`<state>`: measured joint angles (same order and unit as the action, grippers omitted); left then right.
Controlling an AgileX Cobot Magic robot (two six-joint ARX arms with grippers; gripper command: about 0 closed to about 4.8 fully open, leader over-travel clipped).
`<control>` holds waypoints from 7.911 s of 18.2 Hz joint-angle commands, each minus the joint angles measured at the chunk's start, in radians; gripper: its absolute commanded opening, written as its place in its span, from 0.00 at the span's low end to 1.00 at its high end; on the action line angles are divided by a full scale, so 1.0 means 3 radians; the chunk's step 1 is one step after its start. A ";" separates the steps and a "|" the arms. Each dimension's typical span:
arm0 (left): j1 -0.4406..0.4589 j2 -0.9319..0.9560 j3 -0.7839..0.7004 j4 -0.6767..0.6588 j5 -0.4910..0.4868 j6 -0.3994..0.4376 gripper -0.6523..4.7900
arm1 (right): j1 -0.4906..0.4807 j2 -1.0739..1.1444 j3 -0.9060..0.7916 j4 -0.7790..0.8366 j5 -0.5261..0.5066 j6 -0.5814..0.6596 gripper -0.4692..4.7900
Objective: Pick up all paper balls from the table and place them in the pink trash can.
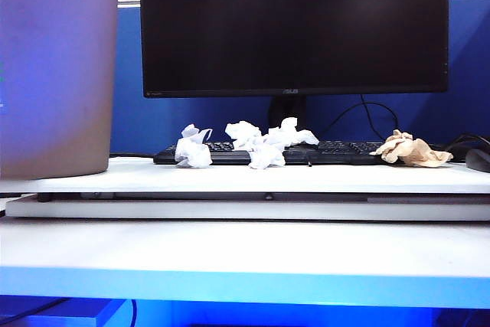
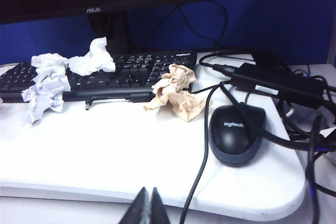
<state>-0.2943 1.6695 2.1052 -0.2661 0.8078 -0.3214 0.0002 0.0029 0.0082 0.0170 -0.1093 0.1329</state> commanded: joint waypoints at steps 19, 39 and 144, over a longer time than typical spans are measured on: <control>-0.1357 0.1591 0.0018 -0.1527 -0.4871 0.1832 0.59 | 0.0001 -0.0005 -0.0013 0.0031 -0.0165 0.0006 0.08; -0.0968 0.2049 0.0011 -0.2032 -0.4318 0.1301 0.92 | -0.0001 -0.0005 -0.0013 0.0031 -0.0164 0.0005 0.08; -0.1012 0.0687 0.1682 -0.3073 -0.4303 0.1859 0.11 | -0.0003 -0.0005 -0.0013 0.0033 -0.0163 0.0004 0.08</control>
<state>-0.6140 1.8957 2.6106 -1.1828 -0.4335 0.2329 -0.0002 0.0029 0.0082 0.0097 -0.1581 0.1337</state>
